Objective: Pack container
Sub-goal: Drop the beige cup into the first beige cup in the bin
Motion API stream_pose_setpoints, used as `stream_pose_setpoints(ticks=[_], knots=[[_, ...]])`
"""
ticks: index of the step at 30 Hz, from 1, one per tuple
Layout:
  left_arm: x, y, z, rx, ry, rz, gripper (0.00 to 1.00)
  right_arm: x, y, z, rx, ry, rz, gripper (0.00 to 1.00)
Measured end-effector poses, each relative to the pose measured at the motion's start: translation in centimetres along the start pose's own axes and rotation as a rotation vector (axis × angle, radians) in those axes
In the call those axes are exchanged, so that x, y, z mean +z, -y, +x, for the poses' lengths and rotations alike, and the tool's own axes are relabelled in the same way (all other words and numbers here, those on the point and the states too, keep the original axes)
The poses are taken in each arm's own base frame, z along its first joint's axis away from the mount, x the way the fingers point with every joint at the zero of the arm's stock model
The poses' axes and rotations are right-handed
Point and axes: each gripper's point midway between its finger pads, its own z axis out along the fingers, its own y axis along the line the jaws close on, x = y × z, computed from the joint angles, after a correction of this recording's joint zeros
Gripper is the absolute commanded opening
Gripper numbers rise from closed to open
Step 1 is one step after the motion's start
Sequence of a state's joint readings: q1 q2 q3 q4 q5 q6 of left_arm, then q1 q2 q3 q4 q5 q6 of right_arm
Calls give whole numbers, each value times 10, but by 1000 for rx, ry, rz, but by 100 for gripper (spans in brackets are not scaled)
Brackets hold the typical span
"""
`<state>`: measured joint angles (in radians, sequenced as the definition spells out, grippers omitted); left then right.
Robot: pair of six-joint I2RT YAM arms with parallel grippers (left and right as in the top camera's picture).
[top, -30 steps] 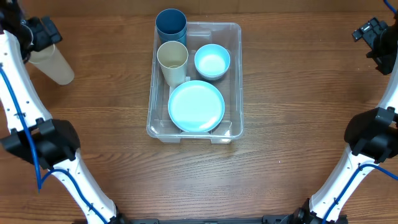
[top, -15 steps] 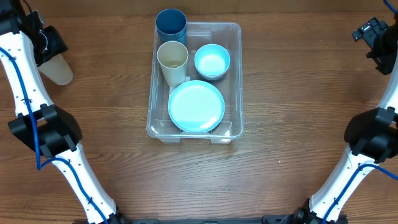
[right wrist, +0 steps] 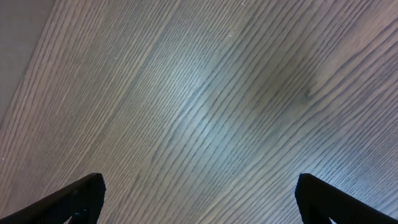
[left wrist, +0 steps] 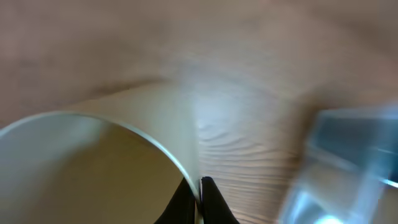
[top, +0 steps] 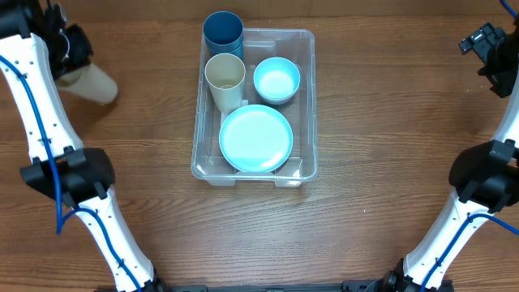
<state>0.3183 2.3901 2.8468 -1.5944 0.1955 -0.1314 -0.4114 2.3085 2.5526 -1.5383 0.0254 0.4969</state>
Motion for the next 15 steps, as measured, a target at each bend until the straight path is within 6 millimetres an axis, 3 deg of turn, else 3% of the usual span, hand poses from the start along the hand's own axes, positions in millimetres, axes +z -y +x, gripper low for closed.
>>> stream_pose_setpoints(ticks=[2, 4, 5, 6, 8, 10, 13, 15], knots=[[-62, 40, -4, 72, 130, 56, 4, 0, 0, 0, 0, 0, 1, 100], [-118, 81, 4, 155, 238, 114, 4, 0, 0, 0, 1, 0, 0, 100], [-157, 115, 17, 234, 308, 169, 4, 0, 0, 0, 1, 0, 0, 100], [-181, 144, 32, 310, 345, 221, 4, 0, 0, 0, 0, 0, 1, 100], [-209, 196, 66, 459, 373, 318, 4, 0, 0, 0, 0, 0, 0, 100], [-212, 229, 91, 565, 355, 362, 4, 0, 0, 0, 1, 0, 0, 100], [-187, 271, 121, 717, 296, 351, 4, 0, 0, 0, 1, 0, 0, 100], [-163, 287, 133, 779, 252, 324, 4, 0, 0, 0, 1, 0, 0, 100]])
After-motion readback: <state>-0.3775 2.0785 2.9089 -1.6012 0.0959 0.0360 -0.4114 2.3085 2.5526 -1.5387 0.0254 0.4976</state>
